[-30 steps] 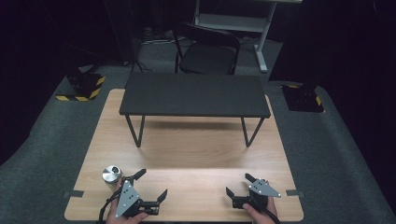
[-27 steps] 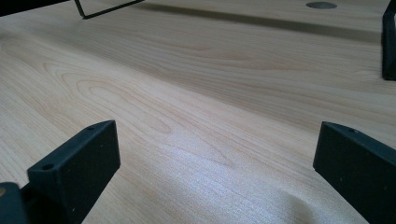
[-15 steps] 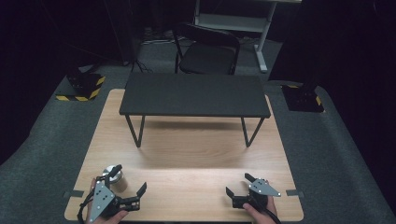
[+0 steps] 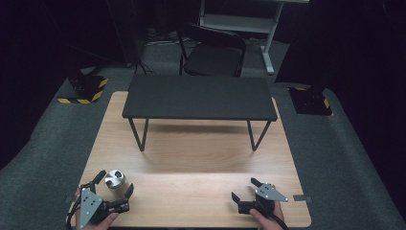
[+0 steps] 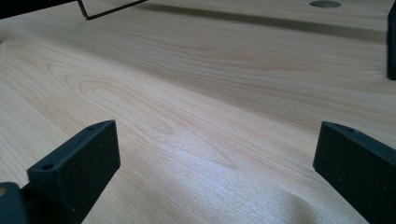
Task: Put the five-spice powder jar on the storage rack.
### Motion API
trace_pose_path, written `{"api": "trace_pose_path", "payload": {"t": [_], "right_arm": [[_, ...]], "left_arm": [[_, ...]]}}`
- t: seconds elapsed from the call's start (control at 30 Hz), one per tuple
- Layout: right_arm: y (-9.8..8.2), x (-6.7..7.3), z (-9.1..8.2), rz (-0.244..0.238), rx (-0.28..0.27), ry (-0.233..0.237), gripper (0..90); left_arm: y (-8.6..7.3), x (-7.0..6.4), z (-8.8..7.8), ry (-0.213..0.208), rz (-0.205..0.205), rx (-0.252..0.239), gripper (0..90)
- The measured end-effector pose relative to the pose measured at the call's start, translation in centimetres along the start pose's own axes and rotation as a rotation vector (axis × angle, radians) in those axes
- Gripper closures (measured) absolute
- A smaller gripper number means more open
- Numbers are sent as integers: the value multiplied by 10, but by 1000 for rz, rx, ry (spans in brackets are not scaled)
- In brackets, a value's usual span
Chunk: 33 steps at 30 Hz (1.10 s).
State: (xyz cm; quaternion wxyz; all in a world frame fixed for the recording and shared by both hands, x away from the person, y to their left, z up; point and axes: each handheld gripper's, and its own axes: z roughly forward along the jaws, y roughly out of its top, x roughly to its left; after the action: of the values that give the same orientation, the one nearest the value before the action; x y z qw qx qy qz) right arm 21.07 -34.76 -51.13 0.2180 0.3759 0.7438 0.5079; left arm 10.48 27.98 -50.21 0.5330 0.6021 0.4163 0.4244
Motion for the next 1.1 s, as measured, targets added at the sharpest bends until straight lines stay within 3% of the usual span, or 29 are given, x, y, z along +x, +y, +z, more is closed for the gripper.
{"api": "trace_pose_path", "payload": {"t": [0.13, 0.23, 0.57, 0.8, 0.97, 1.1], "right_arm": [[0, 0, 0, 0, -2, 1, 5], [-1, 0, 0, 1, -3, 2, 4], [-1, -1, -1, 2, -7, 1, 5], [-2, 0, -1, 4, -9, 0, 4], [-2, -1, -1, 4, -9, 1, 4], [-2, -1, -1, 2, -9, 2, 5]], "left_arm": [[-8, 2, 5, 15, 13, 52, 5], [-13, 3, 9, 22, -23, 102, 6], [-19, 4, 11, 29, -24, 159, 24], [-20, 8, 12, 30, -50, 189, 147], [-22, 12, 12, 34, -75, 184, 249], [-23, 12, 12, 28, -71, 181, 304]]}}
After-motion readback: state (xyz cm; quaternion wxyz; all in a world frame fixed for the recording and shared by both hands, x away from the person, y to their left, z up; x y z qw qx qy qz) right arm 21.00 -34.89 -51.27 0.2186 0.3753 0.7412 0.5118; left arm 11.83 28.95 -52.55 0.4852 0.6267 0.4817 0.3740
